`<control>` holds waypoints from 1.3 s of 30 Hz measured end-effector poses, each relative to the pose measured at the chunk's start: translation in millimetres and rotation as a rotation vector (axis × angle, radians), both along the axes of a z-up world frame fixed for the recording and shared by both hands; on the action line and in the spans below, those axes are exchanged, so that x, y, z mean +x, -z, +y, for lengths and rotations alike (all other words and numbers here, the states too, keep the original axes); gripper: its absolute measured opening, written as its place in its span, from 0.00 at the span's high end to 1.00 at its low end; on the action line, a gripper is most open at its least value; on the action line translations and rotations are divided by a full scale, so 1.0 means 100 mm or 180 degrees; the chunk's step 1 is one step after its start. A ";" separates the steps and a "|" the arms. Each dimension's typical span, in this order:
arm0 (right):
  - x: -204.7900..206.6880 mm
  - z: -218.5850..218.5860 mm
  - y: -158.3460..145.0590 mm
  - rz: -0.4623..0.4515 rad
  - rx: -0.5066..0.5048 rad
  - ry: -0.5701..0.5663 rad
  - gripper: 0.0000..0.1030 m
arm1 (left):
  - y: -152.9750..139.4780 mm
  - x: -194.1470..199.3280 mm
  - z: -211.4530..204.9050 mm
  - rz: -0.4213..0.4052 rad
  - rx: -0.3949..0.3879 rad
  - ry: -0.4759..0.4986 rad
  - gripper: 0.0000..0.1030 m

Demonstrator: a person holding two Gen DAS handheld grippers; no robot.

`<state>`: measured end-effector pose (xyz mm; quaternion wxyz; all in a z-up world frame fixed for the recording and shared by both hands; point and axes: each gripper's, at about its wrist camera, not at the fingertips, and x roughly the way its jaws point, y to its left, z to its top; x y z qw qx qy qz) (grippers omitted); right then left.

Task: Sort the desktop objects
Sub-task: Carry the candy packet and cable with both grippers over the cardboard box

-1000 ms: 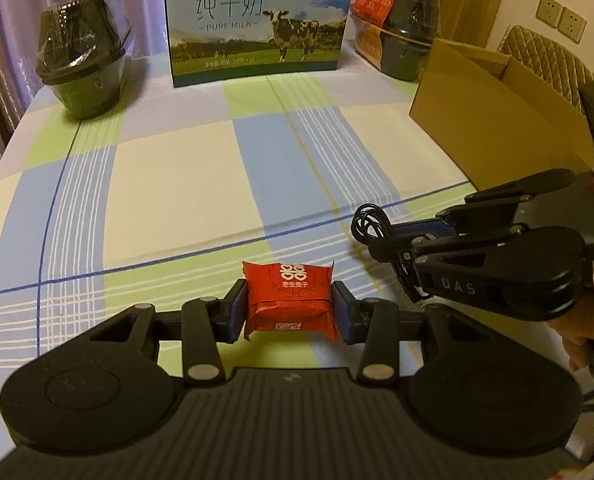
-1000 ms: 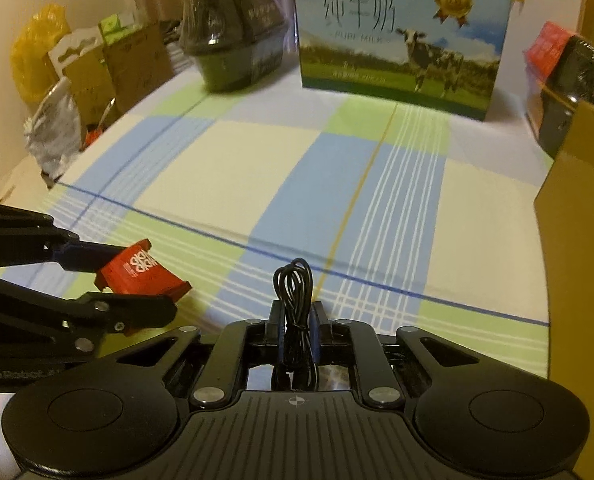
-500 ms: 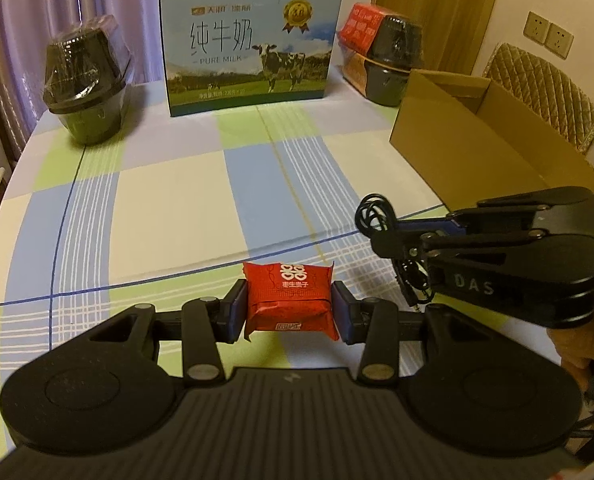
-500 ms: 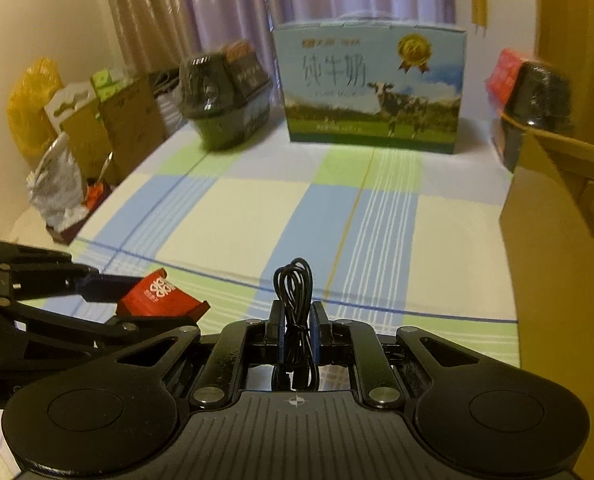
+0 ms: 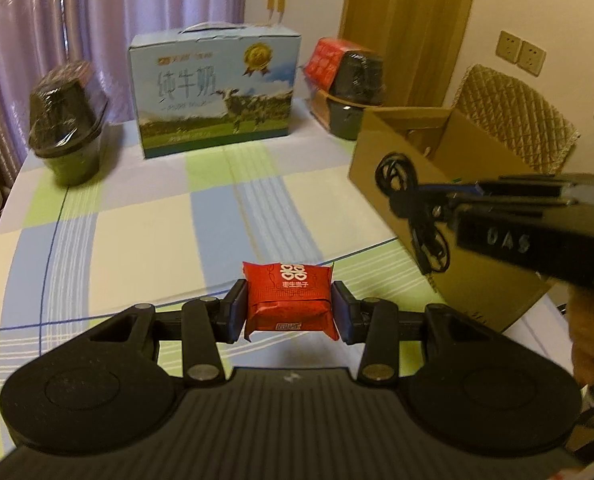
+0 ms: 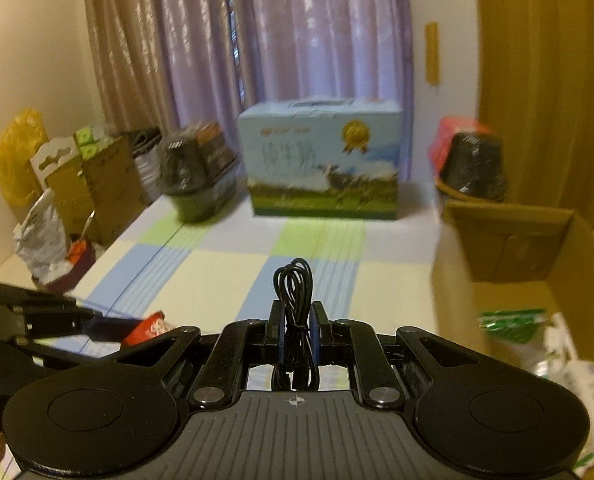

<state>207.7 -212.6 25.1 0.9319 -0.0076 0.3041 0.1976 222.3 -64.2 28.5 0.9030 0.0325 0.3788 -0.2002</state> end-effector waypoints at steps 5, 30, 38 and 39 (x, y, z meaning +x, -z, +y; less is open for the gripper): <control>-0.08 -0.26 -0.15 -0.0083 -0.0096 0.0073 0.91 | -0.12 -0.04 -0.25 -0.0072 -0.0043 0.0088 0.63; -0.32 -1.91 -0.35 -0.0102 -0.0332 0.0803 0.91 | -0.26 -0.13 -1.69 -0.0154 -0.0397 0.0704 0.63; -0.30 -2.24 -0.28 -0.0040 -0.0286 0.0923 0.91 | -0.14 -0.01 -2.02 -0.0103 -0.0483 0.0765 0.63; -0.29 -2.27 -0.26 -0.0027 -0.0272 0.0942 0.91 | -0.12 0.01 -2.06 -0.0097 -0.0479 0.0765 0.63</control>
